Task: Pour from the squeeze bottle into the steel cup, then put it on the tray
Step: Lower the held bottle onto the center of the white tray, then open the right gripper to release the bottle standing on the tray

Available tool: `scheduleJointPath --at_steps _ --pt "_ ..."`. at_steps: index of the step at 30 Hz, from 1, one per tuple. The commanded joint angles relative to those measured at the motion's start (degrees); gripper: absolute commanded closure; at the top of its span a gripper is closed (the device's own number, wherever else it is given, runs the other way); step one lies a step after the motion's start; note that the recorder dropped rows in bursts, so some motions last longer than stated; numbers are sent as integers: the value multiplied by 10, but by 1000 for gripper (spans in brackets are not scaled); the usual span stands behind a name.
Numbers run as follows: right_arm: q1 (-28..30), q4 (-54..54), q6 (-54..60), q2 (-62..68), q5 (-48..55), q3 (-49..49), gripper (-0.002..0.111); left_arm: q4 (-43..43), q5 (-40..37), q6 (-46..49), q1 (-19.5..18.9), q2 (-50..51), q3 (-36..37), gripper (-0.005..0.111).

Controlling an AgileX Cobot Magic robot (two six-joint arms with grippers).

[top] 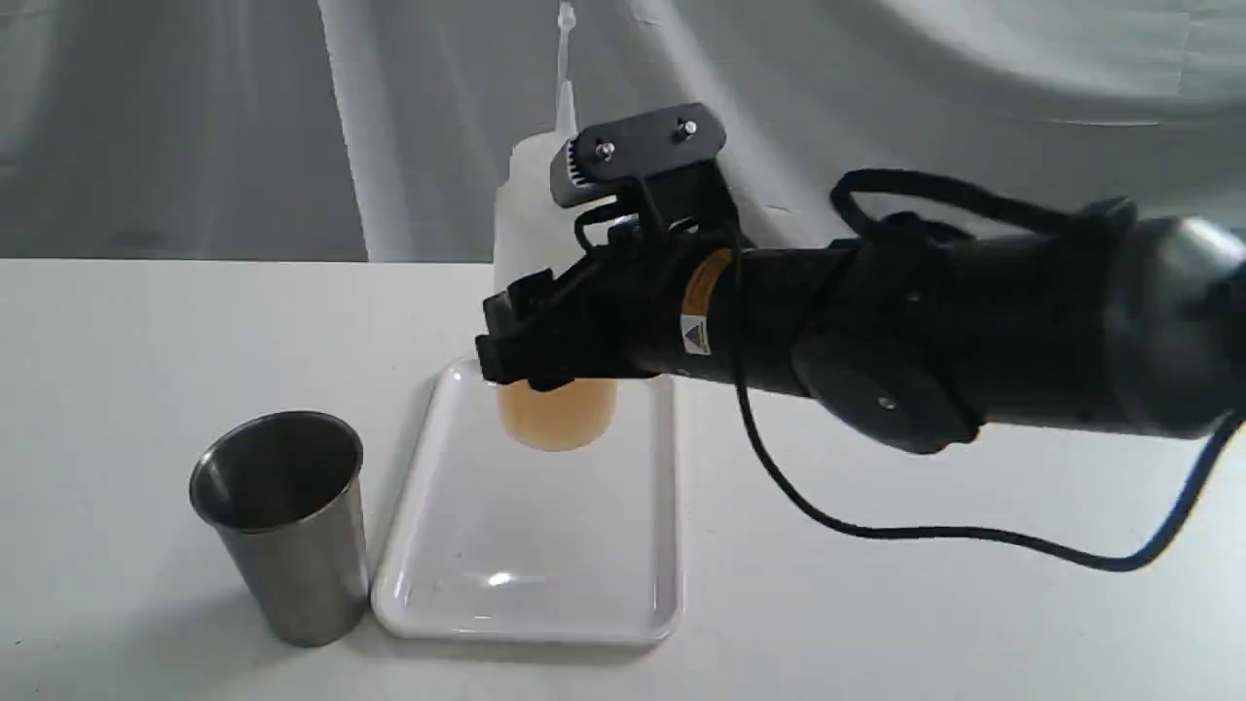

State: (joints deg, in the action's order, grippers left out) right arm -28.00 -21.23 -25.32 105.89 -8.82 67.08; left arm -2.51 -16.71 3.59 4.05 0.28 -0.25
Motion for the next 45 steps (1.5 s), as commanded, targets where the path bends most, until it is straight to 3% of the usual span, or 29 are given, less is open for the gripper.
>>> scheduleJointPath --at_steps 1,16,26,45 --pt "2 68 64 22 -60 1 51 0 4 -1 2 -3 3 98" --pt "1 170 168 105 -144 1 51 0 4 -1 2 -3 3 98" --pt "0 170 248 118 -159 1 51 0 4 -1 2 -3 3 98" --pt "0 222 285 145 -166 4 51 0 4 -1 2 -3 3 98"
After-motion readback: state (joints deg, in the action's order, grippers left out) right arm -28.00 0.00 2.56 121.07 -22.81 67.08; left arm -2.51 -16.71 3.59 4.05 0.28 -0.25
